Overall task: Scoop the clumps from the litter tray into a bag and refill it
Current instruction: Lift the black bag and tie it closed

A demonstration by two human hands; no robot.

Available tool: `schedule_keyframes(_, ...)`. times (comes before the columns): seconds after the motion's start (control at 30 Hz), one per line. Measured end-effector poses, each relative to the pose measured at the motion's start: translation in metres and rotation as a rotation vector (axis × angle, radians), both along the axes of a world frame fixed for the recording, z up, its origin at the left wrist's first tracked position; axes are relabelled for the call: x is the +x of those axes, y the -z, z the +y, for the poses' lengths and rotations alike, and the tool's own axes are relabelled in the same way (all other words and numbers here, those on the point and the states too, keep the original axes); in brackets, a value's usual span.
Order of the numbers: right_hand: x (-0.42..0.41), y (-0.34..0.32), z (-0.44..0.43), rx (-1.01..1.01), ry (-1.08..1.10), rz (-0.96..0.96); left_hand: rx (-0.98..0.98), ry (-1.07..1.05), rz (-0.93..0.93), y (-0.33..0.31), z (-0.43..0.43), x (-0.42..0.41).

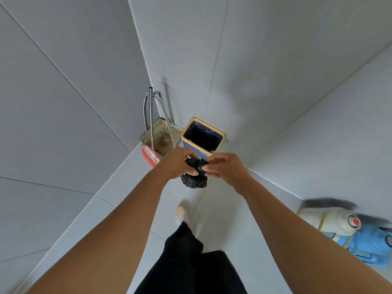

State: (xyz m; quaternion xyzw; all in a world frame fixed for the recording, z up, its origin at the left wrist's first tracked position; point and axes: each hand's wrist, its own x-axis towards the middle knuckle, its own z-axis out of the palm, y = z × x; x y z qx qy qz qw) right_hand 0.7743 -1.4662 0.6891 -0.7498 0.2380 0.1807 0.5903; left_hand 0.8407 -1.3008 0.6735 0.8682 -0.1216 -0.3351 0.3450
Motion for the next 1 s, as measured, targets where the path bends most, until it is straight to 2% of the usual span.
schedule_keyframes(0.37, 0.107, 0.088, -0.057, -0.060, 0.049, 0.087, 0.016, -0.038, 0.023, 0.087, -0.067, 0.101)
schedule_keyframes(0.77, 0.202, 0.203, -0.100, -0.218, 0.011, 0.066, -0.166, -0.447, 0.268, 0.193, -0.118, 0.173)
schedule_keyframes(1.0, 0.252, 0.266, -0.110, -0.304, -0.033, 0.055, -0.243, -0.591, 0.341, 0.253, -0.138, 0.215)
